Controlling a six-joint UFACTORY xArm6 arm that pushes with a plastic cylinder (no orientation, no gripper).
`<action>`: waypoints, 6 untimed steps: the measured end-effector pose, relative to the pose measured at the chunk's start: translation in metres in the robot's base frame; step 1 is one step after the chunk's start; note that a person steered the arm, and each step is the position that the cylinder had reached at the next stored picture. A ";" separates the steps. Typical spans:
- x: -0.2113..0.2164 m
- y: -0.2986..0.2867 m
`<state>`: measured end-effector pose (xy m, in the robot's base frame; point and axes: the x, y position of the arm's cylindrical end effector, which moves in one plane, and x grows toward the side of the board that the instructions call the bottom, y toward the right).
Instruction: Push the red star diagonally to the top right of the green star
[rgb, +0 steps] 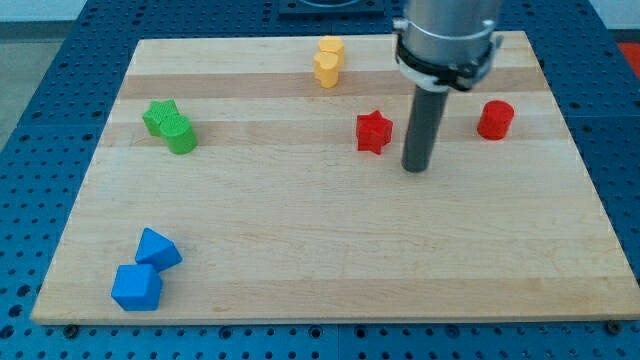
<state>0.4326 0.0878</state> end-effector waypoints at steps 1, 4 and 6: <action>-0.030 -0.028; -0.072 -0.097; -0.085 -0.143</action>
